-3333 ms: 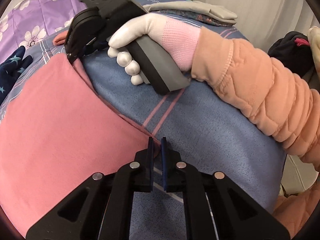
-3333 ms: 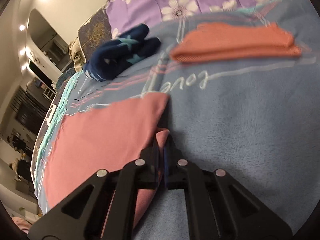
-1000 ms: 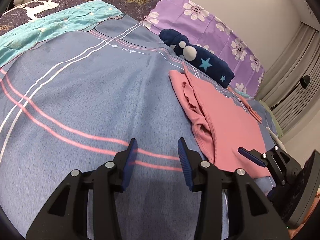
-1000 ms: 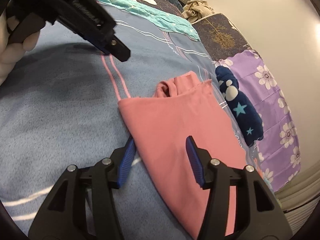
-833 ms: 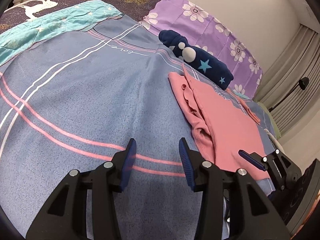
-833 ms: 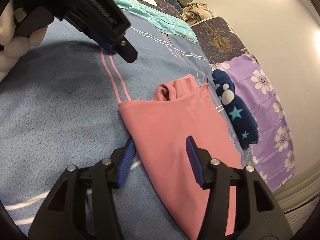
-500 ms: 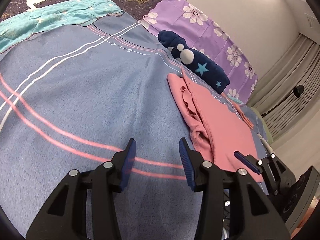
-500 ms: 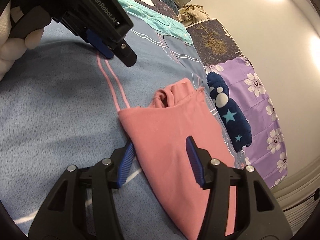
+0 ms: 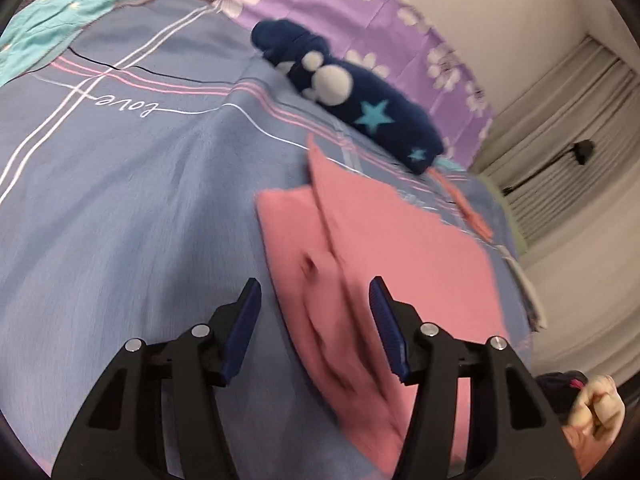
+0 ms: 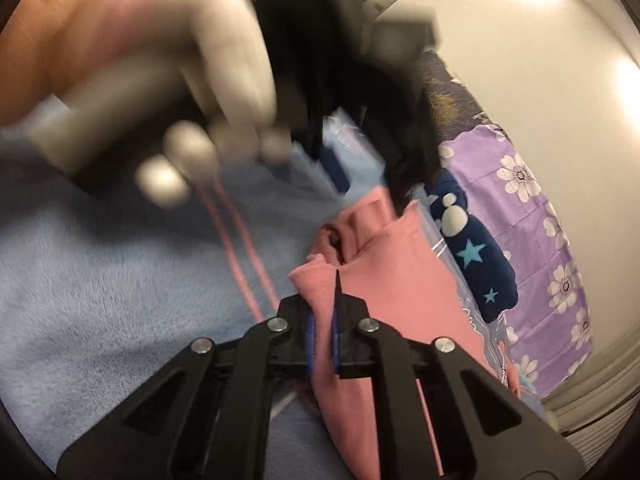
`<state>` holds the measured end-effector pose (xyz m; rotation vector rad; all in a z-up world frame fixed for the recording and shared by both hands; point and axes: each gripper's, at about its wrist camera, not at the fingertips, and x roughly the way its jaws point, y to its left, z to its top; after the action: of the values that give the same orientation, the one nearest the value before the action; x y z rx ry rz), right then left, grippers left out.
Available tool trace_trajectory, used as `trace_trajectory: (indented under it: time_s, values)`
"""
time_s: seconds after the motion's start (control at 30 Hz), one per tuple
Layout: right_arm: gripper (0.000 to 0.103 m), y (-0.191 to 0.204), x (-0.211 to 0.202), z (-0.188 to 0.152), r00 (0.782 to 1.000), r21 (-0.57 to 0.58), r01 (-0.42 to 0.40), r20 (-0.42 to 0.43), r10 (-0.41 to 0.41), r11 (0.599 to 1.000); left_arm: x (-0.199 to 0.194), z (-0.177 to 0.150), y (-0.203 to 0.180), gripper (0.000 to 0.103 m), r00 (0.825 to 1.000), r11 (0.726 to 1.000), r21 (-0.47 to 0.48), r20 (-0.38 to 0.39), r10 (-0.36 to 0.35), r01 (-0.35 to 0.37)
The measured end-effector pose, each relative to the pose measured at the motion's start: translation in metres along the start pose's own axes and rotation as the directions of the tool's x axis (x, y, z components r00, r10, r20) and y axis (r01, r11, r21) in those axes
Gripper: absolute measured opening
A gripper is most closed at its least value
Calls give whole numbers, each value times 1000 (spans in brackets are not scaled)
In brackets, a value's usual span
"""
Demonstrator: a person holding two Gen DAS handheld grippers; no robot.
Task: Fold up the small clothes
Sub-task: 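Fold the shirt edge over with the right gripper and release it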
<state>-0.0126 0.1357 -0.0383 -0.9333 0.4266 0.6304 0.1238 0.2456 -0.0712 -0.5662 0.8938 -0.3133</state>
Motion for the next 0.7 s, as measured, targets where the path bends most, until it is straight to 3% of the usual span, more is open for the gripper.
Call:
trace_trajectory:
  time_s: [0.07, 0.1, 0.13, 0.17, 0.23, 0.37, 0.5, 0.6, 0.7]
  values:
    - [5, -1, 1, 0, 1000, 7, -13, -8, 13, 1000, 13, 12, 5, 55, 1000, 1000, -30, 6, -4, 4]
    - [5, 0, 2, 0, 1000, 5, -16, -11, 16, 1000, 17, 20, 7, 44, 1000, 999, -44, 15, -10, 10]
    - [5, 1, 2, 0, 1000, 0, -19, -14, 19, 1000, 21, 27, 7, 8, 1000, 998, -59, 8, -29, 29]
    - [5, 2, 2, 0, 1000, -2, -19, -13, 19, 1000, 24, 30, 8, 4, 999, 996, -74, -4, -53, 53]
    - [5, -4, -3, 2, 1000, 26, -26, 1, 26, 999, 18, 38, -2, 4, 997, 995, -68, 15, -77, 78]
    - [5, -25, -17, 9, 998, 143, -62, 41, 56, 988, -5, 44, -29, 4, 994, 997, 59, 87, -63, 58]
    - [5, -15, -6, 7, 995, 132, -104, 2, 105, 986, 33, 39, -7, 4, 995, 994, 51, -9, 101, -100]
    - [5, -1, 2, 0, 991, 92, -124, -42, 128, 988, 28, 33, 8, 5, 999, 999, 13, 34, 29, -30]
    - [7, 0, -1, 0, 990, 97, -131, -35, 135, 987, 12, 34, 7, 9, 997, 999, 7, 63, 46, -47]
